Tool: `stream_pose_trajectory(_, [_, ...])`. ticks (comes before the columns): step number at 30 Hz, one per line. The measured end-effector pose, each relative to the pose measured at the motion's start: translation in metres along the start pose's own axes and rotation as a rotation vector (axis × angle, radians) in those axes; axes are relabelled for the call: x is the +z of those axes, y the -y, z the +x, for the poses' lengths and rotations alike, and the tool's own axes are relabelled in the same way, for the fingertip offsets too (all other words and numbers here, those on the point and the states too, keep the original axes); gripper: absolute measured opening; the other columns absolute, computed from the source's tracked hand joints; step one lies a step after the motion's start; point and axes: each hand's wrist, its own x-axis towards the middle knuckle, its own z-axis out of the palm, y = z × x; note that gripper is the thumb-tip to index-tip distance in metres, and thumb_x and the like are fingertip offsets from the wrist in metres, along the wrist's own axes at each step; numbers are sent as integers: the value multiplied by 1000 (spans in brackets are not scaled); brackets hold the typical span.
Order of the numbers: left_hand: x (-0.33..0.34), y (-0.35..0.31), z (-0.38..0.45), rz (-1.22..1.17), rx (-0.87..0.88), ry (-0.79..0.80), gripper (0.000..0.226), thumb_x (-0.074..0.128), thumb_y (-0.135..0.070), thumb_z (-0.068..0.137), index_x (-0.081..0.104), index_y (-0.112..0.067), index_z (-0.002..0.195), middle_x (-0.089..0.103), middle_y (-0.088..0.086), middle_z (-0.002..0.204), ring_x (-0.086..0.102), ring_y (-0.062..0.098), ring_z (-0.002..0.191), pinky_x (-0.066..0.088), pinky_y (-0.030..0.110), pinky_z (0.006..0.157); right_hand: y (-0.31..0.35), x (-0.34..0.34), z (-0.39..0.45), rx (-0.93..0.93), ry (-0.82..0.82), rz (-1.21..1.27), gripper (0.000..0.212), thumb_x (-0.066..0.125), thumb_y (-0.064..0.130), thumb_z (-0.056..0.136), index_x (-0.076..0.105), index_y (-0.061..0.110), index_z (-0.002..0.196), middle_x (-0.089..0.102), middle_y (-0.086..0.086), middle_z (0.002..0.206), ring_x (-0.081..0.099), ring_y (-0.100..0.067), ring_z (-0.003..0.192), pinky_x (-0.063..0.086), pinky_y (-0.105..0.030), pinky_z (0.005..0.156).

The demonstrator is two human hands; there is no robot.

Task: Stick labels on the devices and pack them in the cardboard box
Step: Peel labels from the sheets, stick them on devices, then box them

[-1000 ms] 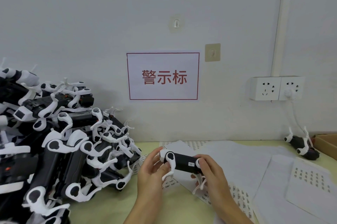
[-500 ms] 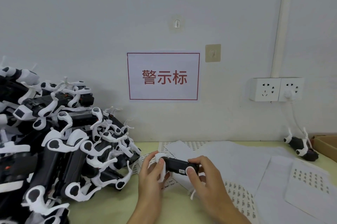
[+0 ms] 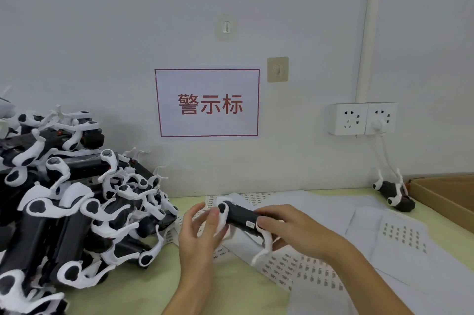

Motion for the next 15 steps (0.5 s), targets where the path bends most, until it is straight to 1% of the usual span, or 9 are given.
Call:
stream_pose_trajectory(1, [2, -1, -1, 19, 18, -4, 39, 73, -42, 76, 66, -25, 111, 71, -1, 110, 70, 15, 105, 58, 30, 80, -3, -7, -2, 38, 8, 75, 38, 48, 39, 89, 68, 9, 102, 66, -2, 87, 68, -19, 82, 60, -40, 87])
stream_pose_trajectory(2, [4, -1, -3, 64, 47, -7, 36, 70, -42, 80, 65, -28, 112, 70, -5, 113, 69, 11, 107, 56, 30, 84, -8, -13, -5, 79, 13, 159, 40, 47, 37, 89, 64, 1, 95, 65, -9, 85, 68, -25, 81, 59, -44, 88])
stream_pose_trajectory(4, [6, -1, -8, 191, 132, -15, 20, 66, -31, 92, 63, -28, 112, 66, -8, 118, 65, 12, 111, 53, 34, 91, -18, -26, -13, 153, -7, 325, 36, 45, 32, 95, 63, 0, 91, 64, -19, 84, 66, -34, 78, 58, -50, 87])
stream_pose_trajectory(5, [8, 0, -11, 271, 169, 2, 16, 63, -21, 96, 63, -27, 112, 65, -9, 117, 63, 13, 113, 52, 36, 93, -24, -32, -18, 187, -30, 396, 35, 44, 29, 100, 63, 0, 94, 64, -22, 87, 65, -36, 77, 56, -51, 85])
stream_pose_trajectory(6, [9, 1, -14, 359, 199, 41, 17, 60, -14, 98, 63, -26, 110, 65, -12, 115, 62, 13, 113, 51, 35, 92, -29, -39, -23, 215, -54, 452, 34, 41, 27, 103, 62, 1, 99, 65, -24, 90, 63, -36, 76, 55, -51, 82])
stream_pose_trajectory(9, [17, 7, -28, 628, 222, 262, 28, 58, -7, 98, 63, -32, 108, 64, -17, 114, 61, 5, 110, 46, 19, 81, -42, -64, -41, 268, -95, 510, 42, 36, 29, 105, 57, -5, 118, 66, -25, 93, 60, -33, 72, 55, -41, 68])
stream_pose_trajectory(11, [25, 10, -39, 758, 248, 416, 32, 58, -9, 98, 59, -36, 115, 59, -21, 122, 58, 1, 112, 44, 16, 82, -53, -86, -57, 291, -122, 517, 49, 34, 31, 105, 51, -10, 127, 65, -25, 92, 61, -31, 69, 55, -40, 66])
stream_pose_trajectory(13, [34, 9, -48, 858, 266, 544, 36, 59, -11, 97, 58, -37, 121, 56, -24, 126, 54, -6, 114, 41, 14, 86, -63, -113, -82, 312, -155, 518, 51, 34, 32, 105, 49, -10, 129, 65, -25, 92, 62, -31, 70, 55, -41, 68])
stream_pose_trajectory(15, [42, 9, -59, 976, 268, 659, 37, 64, -14, 93, 60, -39, 120, 57, -28, 124, 50, -19, 111, 39, 8, 88, -75, -144, -112, 329, -186, 531, 51, 34, 34, 104, 55, -8, 124, 65, -26, 92, 62, -33, 70, 54, -42, 70])
